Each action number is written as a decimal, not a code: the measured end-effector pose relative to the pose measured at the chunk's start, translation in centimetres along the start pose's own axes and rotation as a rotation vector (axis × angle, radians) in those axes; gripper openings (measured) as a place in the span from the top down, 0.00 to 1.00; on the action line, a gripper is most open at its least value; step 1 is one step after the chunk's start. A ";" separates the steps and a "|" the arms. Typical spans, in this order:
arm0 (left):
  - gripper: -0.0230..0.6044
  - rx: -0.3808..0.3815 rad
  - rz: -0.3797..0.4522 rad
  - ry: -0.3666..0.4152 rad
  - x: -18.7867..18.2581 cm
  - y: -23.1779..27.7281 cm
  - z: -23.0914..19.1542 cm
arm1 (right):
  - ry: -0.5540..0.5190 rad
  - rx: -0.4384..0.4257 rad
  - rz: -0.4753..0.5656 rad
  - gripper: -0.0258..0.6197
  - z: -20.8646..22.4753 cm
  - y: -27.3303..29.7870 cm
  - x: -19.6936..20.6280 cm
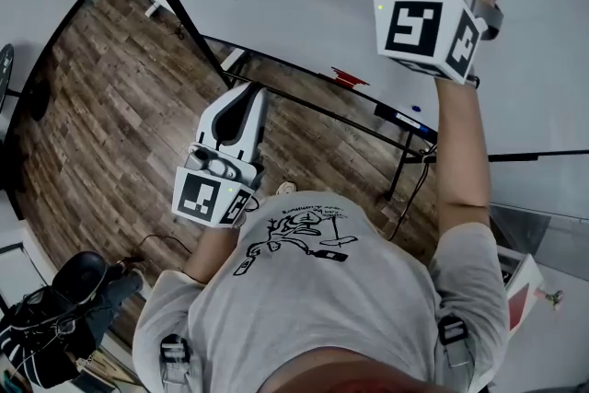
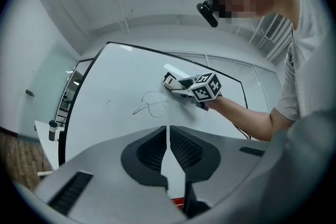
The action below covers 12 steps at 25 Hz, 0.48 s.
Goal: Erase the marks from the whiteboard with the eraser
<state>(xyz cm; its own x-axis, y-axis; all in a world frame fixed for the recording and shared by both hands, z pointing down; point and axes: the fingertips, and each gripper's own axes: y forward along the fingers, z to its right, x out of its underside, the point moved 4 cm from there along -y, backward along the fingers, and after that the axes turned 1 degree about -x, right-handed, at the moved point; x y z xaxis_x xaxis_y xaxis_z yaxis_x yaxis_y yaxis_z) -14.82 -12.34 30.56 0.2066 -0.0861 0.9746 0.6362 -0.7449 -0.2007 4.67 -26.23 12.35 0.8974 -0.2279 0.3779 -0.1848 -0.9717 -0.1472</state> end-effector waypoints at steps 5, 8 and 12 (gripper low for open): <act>0.90 0.007 -0.002 0.001 0.0 0.1 0.0 | -0.016 0.009 -0.011 0.56 -0.5 0.2 0.0; 0.90 0.012 -0.003 0.001 0.1 0.1 0.2 | -0.020 -0.020 -0.017 0.56 -1.8 0.5 0.2; 0.91 0.017 -0.005 -0.001 0.2 0.2 0.3 | -0.037 -0.039 -0.029 0.56 -3.6 0.8 0.3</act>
<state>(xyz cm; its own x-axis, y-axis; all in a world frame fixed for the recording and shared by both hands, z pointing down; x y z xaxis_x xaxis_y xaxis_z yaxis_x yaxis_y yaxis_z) -14.42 -12.33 30.68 0.2043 -0.0818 0.9755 0.6501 -0.7336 -0.1977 3.32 -27.31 15.58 0.9167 -0.1979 0.3470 -0.1733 -0.9797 -0.1009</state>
